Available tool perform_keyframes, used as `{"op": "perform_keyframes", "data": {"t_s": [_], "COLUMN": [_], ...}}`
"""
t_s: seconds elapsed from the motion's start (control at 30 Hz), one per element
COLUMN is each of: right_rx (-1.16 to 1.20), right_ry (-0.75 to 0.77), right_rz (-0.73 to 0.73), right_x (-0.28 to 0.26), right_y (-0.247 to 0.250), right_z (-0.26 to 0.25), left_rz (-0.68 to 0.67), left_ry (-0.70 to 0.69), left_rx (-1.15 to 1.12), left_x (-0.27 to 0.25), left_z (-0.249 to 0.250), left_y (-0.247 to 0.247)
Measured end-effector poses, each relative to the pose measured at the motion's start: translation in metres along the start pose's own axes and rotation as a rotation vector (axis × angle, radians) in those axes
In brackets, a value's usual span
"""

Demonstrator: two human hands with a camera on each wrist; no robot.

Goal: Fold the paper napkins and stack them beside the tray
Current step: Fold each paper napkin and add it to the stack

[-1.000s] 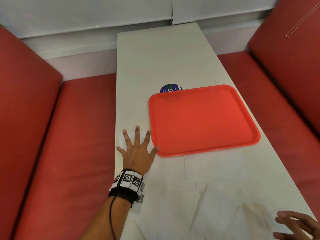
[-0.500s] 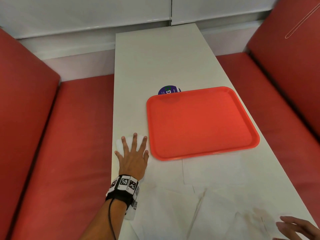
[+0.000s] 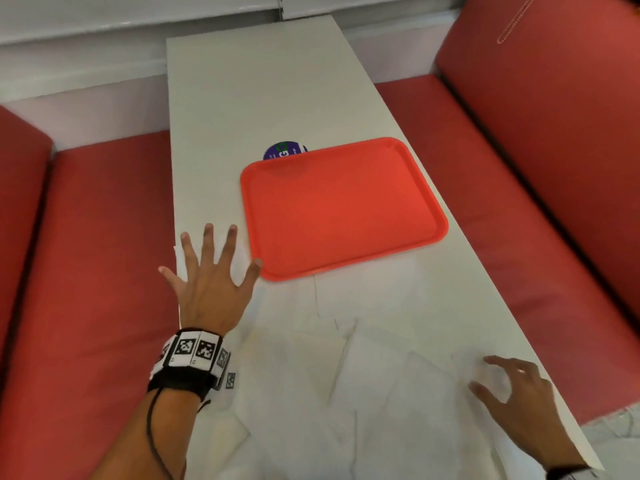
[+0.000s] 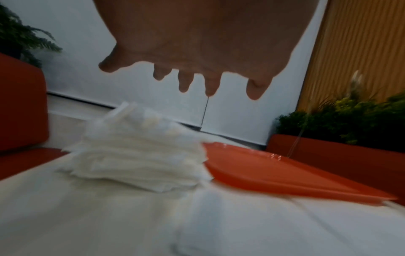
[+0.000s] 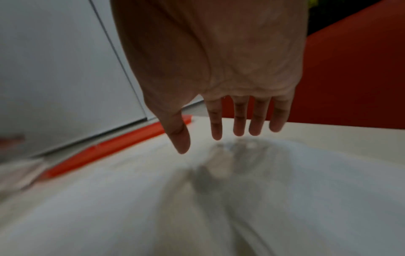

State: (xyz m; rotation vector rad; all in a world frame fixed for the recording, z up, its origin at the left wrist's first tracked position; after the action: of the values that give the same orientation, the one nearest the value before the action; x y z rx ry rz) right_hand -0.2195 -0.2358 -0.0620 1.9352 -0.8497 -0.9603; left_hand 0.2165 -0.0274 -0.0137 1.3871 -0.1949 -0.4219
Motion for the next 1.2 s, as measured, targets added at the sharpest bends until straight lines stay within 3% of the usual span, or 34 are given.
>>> {"op": "perform_keyframes", "data": {"t_s": [0.13, 0.33, 0.47, 0.57, 0.73, 0.87, 0.93, 1.0, 1.13, 1.2], "right_rx": [-0.058, 0.056, -0.1, -0.035, 0.28, 0.357, 0.528, 0.796, 1.161, 1.22], "right_ry": [0.158, 0.208, 0.083, 0.171, 0.064, 0.16, 0.224, 0.292, 0.363, 0.385], "right_rz": [0.021, 0.308, 0.139, 0.086, 0.036, 0.06, 0.05, 0.012, -0.108, -0.12], "right_x": [-0.007, -0.001, -0.002, 0.006, 0.036, 0.037, 0.034, 0.026, 0.012, 0.012], "right_y": [-0.017, 0.01, 0.016, 0.017, 0.04, 0.06, 0.074, 0.092, 0.128, 0.141], "right_z": [0.016, 0.038, 0.076, 0.094, 0.112, 0.108, 0.096, 0.074, 0.027, 0.012], "left_rz": [0.169, -0.005, -0.176, -0.246, -0.258, -0.17, -0.133, -0.182, -0.629, -0.655], "left_ry": [-0.149, -0.5, -0.738, -0.795, -0.746, -0.712, -0.622, -0.452, -0.037, 0.037], "left_rx": [-0.214, -0.295, -0.177, -0.04, 0.026, 0.067, 0.016, -0.123, -0.789, -1.024], "left_x": [-0.071, -0.201, -0.25, -0.26, -0.259, -0.264, -0.267, -0.267, -0.267, -0.266], "left_z": [0.032, 0.121, 0.169, 0.184, 0.191, 0.205, 0.215, 0.228, 0.262, 0.275], "left_y": [0.007, -0.051, -0.093, -0.115, -0.121, -0.111, -0.099, -0.082, -0.039, -0.018]}}
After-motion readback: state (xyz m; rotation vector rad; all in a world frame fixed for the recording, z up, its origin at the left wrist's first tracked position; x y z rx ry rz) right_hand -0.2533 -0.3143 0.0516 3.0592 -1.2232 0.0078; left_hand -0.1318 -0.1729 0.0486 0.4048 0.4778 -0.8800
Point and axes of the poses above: each hand's wrist, its own x-axis towards the middle knuckle, its own y-axis out of the back of the hand, z = x × y, the point moved 3 cm from there along x, towards the middle knuckle, and after that the axes turned 12 degrees about y, right-handed, at the moved point
